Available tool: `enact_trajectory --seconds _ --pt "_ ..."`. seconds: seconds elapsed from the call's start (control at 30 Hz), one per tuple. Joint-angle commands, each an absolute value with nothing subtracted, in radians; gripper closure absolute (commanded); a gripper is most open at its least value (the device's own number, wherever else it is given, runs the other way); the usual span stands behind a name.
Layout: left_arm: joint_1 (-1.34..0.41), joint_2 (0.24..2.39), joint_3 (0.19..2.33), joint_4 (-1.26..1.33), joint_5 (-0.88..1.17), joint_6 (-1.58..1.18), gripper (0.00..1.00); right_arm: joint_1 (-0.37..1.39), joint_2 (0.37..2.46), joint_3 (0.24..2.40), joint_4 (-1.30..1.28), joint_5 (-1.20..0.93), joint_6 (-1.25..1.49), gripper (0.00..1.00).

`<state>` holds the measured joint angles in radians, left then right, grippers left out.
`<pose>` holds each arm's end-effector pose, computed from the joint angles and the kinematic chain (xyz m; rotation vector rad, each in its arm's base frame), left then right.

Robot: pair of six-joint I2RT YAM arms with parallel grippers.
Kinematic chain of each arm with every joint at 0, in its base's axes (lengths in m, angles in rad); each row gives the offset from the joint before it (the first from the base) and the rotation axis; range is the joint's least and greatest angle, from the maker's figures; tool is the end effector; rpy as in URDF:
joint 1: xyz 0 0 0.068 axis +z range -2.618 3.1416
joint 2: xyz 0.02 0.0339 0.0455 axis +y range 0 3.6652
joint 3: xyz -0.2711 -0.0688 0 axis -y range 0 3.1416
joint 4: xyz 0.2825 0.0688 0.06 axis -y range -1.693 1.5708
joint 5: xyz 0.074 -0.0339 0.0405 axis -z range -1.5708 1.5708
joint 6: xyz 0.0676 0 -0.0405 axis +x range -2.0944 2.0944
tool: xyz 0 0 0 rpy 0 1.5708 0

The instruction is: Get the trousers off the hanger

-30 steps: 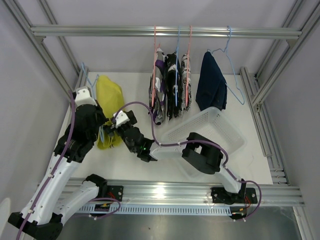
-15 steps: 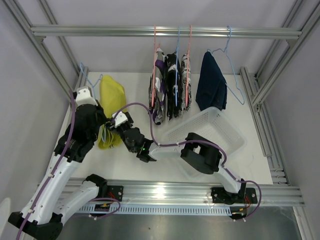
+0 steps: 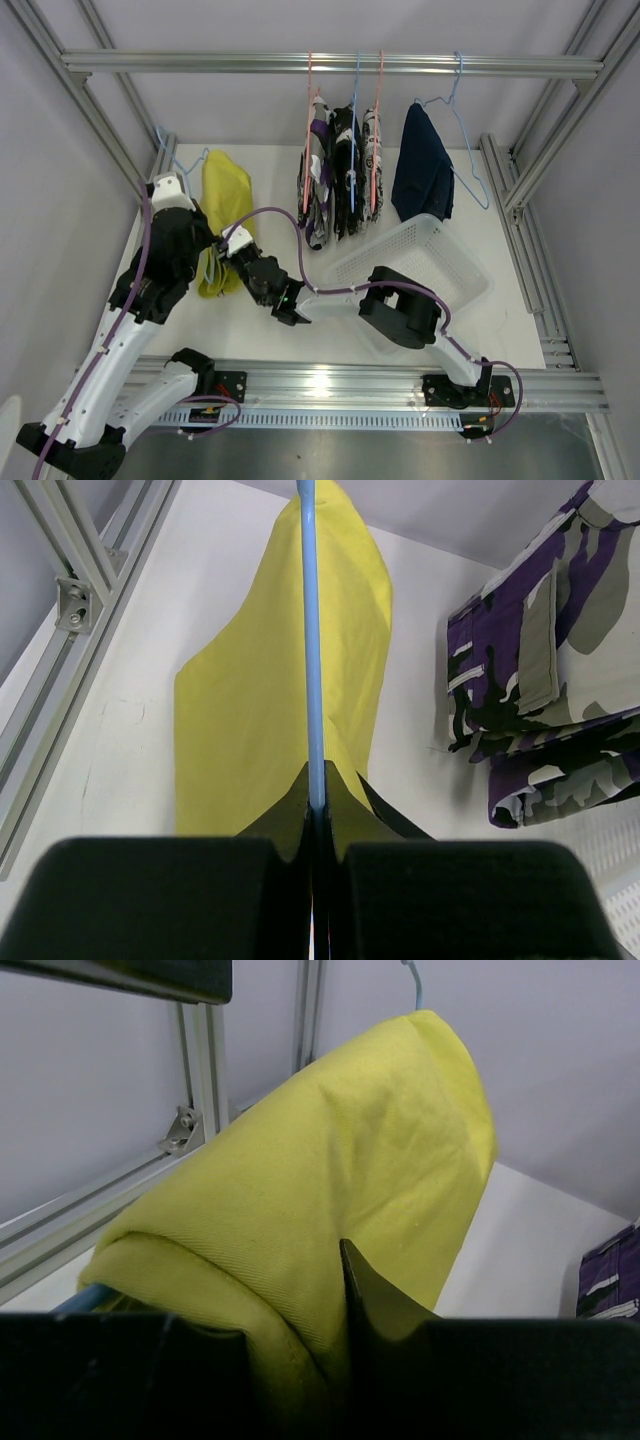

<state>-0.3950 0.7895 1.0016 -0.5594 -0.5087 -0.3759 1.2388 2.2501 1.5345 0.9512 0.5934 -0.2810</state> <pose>0.2136 -0.0534 0.3788 -0.3184 1.8456 -0.0421 0.2213 0.5259 0.2147 -0.5276 1.2836 0.4052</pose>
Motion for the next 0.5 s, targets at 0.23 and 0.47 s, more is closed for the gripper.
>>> enact_trajectory --seconds 0.23,0.47 --pt "-0.376 0.795 1.023 -0.494 -0.482 -0.379 1.00 1.238 2.174 1.643 0.974 0.586 -0.259 1.00" --pt "-0.373 0.810 1.020 -0.494 -0.505 -0.379 0.99 1.253 2.089 1.644 0.945 0.603 -0.281 1.00"
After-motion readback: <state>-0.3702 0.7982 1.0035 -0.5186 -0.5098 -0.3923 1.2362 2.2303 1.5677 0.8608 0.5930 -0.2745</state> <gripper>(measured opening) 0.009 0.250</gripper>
